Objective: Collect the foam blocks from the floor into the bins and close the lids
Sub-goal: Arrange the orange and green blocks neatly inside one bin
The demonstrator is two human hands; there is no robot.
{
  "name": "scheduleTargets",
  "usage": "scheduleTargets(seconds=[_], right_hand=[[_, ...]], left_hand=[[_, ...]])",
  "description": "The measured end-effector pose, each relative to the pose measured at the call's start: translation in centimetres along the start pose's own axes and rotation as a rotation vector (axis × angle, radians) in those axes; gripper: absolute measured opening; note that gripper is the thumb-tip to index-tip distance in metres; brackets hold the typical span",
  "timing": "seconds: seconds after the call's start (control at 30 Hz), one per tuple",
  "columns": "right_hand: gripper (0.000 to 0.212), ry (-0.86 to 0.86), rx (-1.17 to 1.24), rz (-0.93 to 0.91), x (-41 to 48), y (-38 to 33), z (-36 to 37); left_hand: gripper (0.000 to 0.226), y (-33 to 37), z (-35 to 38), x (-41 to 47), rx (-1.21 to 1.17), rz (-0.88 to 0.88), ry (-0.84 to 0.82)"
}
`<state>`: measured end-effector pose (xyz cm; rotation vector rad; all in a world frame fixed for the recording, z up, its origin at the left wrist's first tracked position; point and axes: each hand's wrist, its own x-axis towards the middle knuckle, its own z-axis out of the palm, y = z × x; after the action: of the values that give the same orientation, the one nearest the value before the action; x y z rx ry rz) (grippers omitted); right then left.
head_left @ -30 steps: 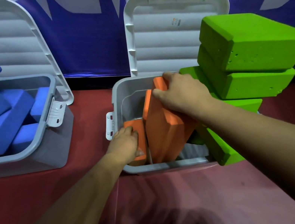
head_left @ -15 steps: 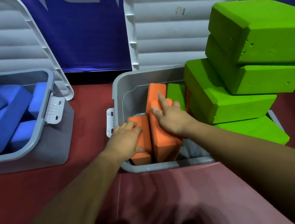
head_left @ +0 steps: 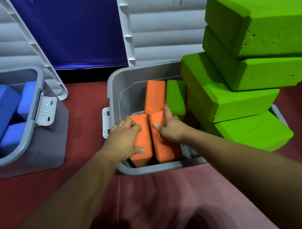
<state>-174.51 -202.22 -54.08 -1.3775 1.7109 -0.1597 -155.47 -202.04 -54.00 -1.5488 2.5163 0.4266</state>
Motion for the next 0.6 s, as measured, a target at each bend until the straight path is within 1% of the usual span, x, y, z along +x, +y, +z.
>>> scheduleTargets(seconds=[0.07,0.1,0.2,0.3,0.43,0.5,0.6], right_hand=[[0.091,-0.053,0.015,-0.009,0.6,0.4,-0.2],[0.091,-0.049,0.025,-0.019,0.8,0.5,-0.1],[0.090,0.025,0.079,-0.035,0.5,0.6,0.4],[0.092,0.040,0.132,-0.010,0.0,0.7,0.4],[0.080,0.063,0.016,0.019,-1.2,0.3,0.3],[0.074,0.102,-0.106,0.025,-2.3,-0.6,-0.1],[0.055,0.227,-0.199,-0.122,-4.0,-2.7,-2.5]], left_hand=[[0.078,0.1,0.1,0.1,-0.003,-0.006,0.001],[0.078,0.1,0.1,0.1,-0.004,-0.011,0.001],[0.079,0.2,0.2,0.1,-0.005,-0.021,-0.004],[0.082,0.2,0.2,-0.3,0.005,-0.027,-0.018],[0.081,0.8,0.1,-0.8,-0.004,-0.054,-0.020],[0.071,1.4,-0.4,-1.0,-0.109,-0.090,0.001],[0.053,2.4,-2.5,-1.2,-0.369,-0.159,0.096]])
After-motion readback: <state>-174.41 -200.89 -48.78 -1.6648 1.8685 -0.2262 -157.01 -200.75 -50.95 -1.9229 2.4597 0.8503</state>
